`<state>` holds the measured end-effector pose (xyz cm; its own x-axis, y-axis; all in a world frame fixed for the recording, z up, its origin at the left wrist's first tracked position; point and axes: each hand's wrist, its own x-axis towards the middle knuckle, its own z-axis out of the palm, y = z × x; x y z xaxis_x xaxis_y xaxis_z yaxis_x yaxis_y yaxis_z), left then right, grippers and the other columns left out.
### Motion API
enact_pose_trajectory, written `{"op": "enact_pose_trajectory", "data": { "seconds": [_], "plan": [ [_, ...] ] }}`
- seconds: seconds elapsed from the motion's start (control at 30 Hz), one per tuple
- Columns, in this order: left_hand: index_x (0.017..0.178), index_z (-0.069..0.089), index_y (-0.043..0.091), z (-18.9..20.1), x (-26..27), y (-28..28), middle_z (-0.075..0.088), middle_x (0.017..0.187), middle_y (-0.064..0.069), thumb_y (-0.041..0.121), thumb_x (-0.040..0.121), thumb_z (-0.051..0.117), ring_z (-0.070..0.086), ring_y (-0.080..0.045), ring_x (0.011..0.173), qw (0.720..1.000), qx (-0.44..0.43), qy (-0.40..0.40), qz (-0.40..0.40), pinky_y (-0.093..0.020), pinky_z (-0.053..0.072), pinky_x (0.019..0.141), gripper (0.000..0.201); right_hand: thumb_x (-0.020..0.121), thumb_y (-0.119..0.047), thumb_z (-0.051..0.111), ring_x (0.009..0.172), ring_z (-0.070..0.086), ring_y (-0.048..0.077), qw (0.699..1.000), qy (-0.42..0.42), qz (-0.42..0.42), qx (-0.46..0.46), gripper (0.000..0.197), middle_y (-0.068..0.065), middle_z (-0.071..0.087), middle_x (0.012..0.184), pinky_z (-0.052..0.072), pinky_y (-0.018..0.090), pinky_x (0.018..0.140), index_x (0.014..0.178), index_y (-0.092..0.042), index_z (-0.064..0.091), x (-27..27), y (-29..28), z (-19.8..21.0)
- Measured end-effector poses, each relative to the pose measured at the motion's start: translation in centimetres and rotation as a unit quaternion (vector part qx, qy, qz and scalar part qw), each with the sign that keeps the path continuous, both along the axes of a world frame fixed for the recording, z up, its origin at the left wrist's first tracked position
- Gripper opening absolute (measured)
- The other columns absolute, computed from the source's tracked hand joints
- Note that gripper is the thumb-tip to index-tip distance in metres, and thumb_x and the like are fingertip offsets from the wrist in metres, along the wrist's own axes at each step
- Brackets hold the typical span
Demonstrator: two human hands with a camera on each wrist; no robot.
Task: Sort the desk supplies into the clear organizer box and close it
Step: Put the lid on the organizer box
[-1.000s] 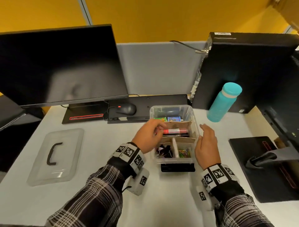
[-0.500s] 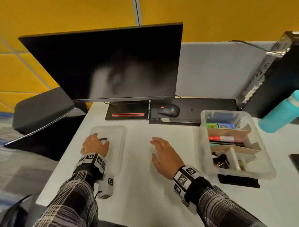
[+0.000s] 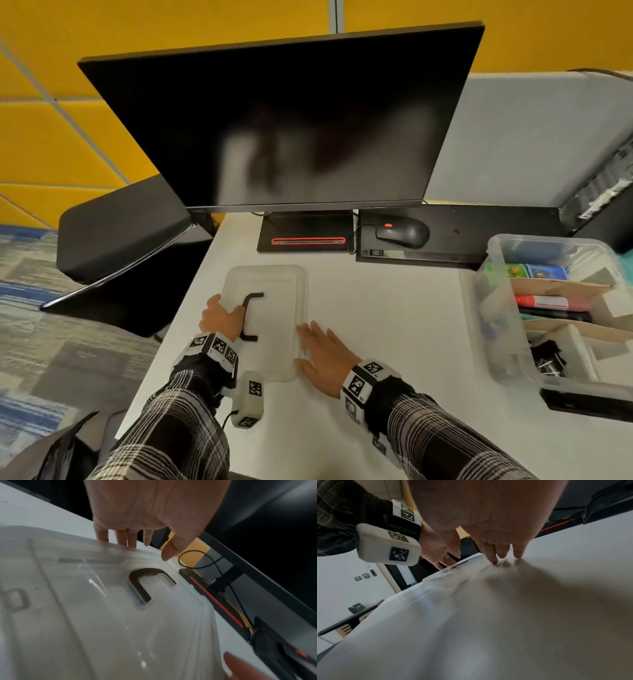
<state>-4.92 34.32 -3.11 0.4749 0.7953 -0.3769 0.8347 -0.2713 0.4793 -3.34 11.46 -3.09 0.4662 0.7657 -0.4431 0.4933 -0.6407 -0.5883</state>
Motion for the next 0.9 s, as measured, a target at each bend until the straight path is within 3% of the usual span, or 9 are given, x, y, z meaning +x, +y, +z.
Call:
{"op": "enact_pose_trajectory", "data": {
  "seconds": [0.17, 0.23, 0.33, 0.4, 0.47, 0.53, 0.67, 0.8, 0.9],
  "plan": [
    [0.136, 0.046, 0.004, 2.2, -0.2, 1.2, 0.047, 0.140, -0.018, 0.025, 0.095, 0.053, 0.045, -0.036, 0.127, 0.995, -0.074, -0.065, 0.022, -0.041, 0.033, 0.106, 0.047, 0.096, -0.047, 0.038, 0.146, 0.003, 0.010, 0.987, 0.083, -0.097, 0.097, 0.071, -0.005, -0.004, 0.159, 0.006, 0.029, 0.119, 0.150, -0.027, -0.004, 0.1, -1.5, 0.0],
    [0.120, 0.059, 0.003, 3.4, -0.1, 0.3, 0.060, 0.122, -0.018, 0.020, 0.096, 0.051, 0.055, -0.034, 0.113, 0.988, -0.102, -0.120, -0.003, -0.040, 0.041, 0.098, 0.031, 0.093, -0.045, 0.047, 0.144, 0.011, 0.005, 0.967, 0.101, -0.154, 0.175, 0.074, -0.014, -0.003, 0.158, 0.015, 0.028, 0.119, 0.150, -0.032, 0.001, 0.0, -2.8, 0.9],
    [0.090, 0.064, 0.009, 5.4, 0.6, -3.1, 0.067, 0.090, -0.014, 0.017, 0.096, 0.050, 0.064, -0.032, 0.091, 0.961, -0.187, -0.204, -0.007, -0.041, 0.051, 0.087, 0.017, 0.094, -0.035, 0.050, 0.141, 0.010, -0.005, 0.939, 0.030, -0.210, 0.270, 0.069, -0.019, -0.002, 0.157, 0.018, 0.021, 0.116, 0.149, -0.030, 0.009, -0.1, -5.6, 2.9],
    [0.101, 0.064, 0.004, 6.4, 1.6, -5.9, 0.068, 0.095, -0.015, 0.015, 0.094, 0.055, 0.067, -0.027, 0.086, 0.929, -0.275, -0.247, 0.004, -0.038, 0.056, 0.084, 0.015, 0.095, -0.031, 0.049, 0.140, 0.008, -0.009, 0.920, -0.034, -0.248, 0.302, 0.064, -0.018, 0.000, 0.157, 0.016, 0.011, 0.113, 0.148, -0.027, 0.015, 0.1, -8.2, 4.5],
    [0.106, 0.062, -0.001, 7.1, 2.8, -9.3, 0.067, 0.103, -0.018, 0.011, 0.093, 0.057, 0.067, -0.024, 0.084, 0.914, -0.311, -0.260, -0.033, -0.029, 0.059, 0.075, 0.019, 0.095, -0.029, 0.049, 0.141, 0.014, -0.004, 0.885, -0.073, -0.298, 0.351, 0.058, -0.014, 0.010, 0.157, 0.019, 0.012, 0.112, 0.146, -0.026, 0.022, 0.4, -11.4, 6.2],
    [0.106, 0.062, -0.002, 7.7, 4.2, -13.2, 0.067, 0.105, -0.019, 0.010, 0.092, 0.058, 0.067, -0.024, 0.084, 0.908, -0.314, -0.262, -0.086, -0.025, 0.060, 0.070, 0.019, 0.095, -0.028, 0.048, 0.140, 0.021, -0.001, 0.854, -0.115, -0.338, 0.377, 0.053, -0.012, 0.021, 0.154, 0.023, 0.017, 0.112, 0.144, -0.026, 0.029, 0.9, -15.4, 7.6],
    [0.106, 0.064, 0.003, 9.3, 7.3, -21.3, 0.068, 0.103, -0.012, 0.016, 0.090, 0.062, 0.068, -0.022, 0.093, 0.890, -0.309, -0.278, -0.184, -0.024, 0.058, 0.070, 0.021, 0.095, -0.024, 0.041, 0.139, 0.019, -0.006, 0.832, -0.214, -0.384, 0.337, 0.049, -0.011, 0.023, 0.154, 0.015, 0.003, 0.108, 0.143, -0.026, 0.030, 2.4, -23.7, 9.0],
    [0.103, 0.062, 0.000, 10.4, 10.4, -29.2, 0.065, 0.084, -0.008, 0.016, 0.087, 0.065, 0.065, -0.015, 0.077, 0.878, -0.282, -0.290, -0.255, -0.018, 0.057, 0.060, 0.022, 0.096, -0.019, 0.035, 0.139, 0.025, 0.001, 0.792, -0.269, -0.442, 0.324, 0.049, -0.003, 0.029, 0.152, 0.015, 0.005, 0.110, 0.145, -0.014, 0.032, 3.1, -30.8, 8.4],
    [0.100, 0.063, -0.002, 9.6, 12.3, -33.4, 0.062, 0.071, -0.002, 0.017, 0.086, 0.068, 0.064, -0.016, 0.072, 0.885, -0.241, -0.275, -0.290, -0.024, 0.059, 0.063, 0.024, 0.095, -0.018, 0.033, 0.132, 0.026, -0.011, 0.782, -0.278, -0.469, 0.302, 0.049, 0.001, 0.035, 0.149, 0.016, 0.004, 0.108, 0.144, -0.011, 0.033, 3.0, -34.6, 7.0]
  ]
}}
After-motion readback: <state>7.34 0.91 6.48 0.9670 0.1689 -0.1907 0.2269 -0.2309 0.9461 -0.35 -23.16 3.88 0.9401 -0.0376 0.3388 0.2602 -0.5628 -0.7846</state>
